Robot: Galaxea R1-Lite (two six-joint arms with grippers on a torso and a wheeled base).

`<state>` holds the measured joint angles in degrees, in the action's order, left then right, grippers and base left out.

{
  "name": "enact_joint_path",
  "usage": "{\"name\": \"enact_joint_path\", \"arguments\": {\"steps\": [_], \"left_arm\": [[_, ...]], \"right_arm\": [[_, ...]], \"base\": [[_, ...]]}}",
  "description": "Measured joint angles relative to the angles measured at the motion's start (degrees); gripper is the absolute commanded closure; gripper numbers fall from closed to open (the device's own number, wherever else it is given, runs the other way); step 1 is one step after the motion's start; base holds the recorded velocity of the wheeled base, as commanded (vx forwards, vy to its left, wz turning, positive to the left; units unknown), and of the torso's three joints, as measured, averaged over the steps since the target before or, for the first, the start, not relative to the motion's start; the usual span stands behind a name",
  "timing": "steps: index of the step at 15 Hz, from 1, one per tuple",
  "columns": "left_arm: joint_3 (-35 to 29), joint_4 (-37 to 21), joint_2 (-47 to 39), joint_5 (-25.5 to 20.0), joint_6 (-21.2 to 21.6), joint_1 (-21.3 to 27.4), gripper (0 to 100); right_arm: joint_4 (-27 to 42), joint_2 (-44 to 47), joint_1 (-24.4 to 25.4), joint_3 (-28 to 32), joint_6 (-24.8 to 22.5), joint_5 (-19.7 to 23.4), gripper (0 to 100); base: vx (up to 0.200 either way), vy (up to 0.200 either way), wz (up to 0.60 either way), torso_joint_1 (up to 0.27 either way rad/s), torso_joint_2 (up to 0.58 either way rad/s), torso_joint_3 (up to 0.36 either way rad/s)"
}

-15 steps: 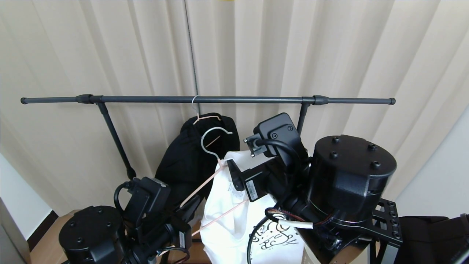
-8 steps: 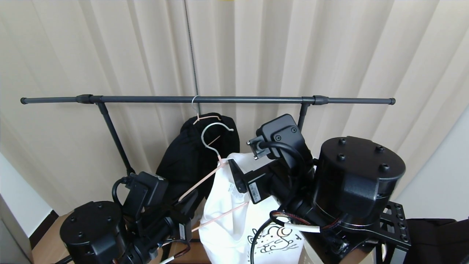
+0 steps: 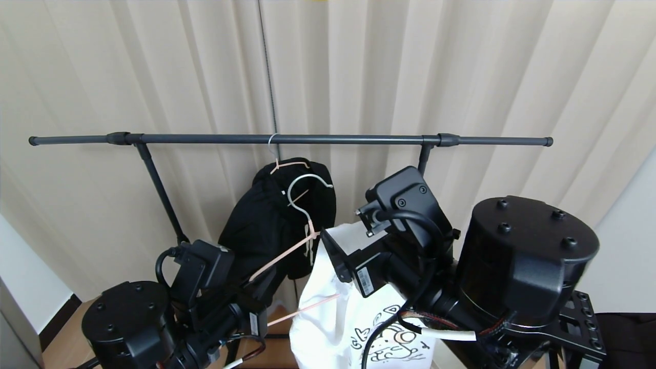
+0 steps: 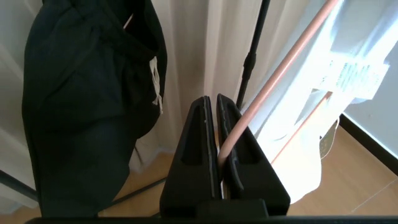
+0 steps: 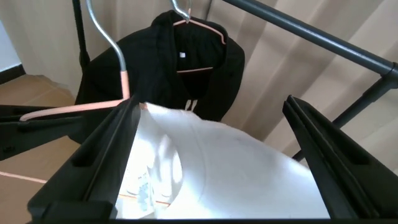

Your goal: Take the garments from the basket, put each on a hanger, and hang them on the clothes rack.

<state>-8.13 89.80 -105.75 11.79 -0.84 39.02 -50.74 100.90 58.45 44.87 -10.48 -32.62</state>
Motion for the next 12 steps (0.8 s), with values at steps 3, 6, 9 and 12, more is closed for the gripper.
{"name": "enact_joint_path", "arguments": {"steps": [3,6,9,12], "left_arm": [[0.34,0.12,0.0,-0.11,-0.44,0.06,100],[0.45,0.12,0.0,-0.4,-1.97,0.02,100],[0.91,0.12,0.11,-0.71,-2.02,0.0,100],[1.69,0.17,0.44,-1.23,-1.76,0.11,100]], "right_arm": [[0.13,-0.95,-0.11,-0.89,-0.02,2.17,0],[0.9,-2.34,-1.79,-2.07,-0.67,6.55,0],[7.19,-7.63,-5.71,-3.61,-3.68,15.12,0],[26.84,-14.46,-13.18,-1.18,-8.75,29.43,0]], "base": [[0.0,0.0,0.0,0.0,0.0,0.0],[0.0,0.0,0.0,0.0,0.0,0.0],[0.0,0.0,0.0,0.0,0.0,0.0],[0.0,0.0,0.0,0.0,0.0,0.0]]}}
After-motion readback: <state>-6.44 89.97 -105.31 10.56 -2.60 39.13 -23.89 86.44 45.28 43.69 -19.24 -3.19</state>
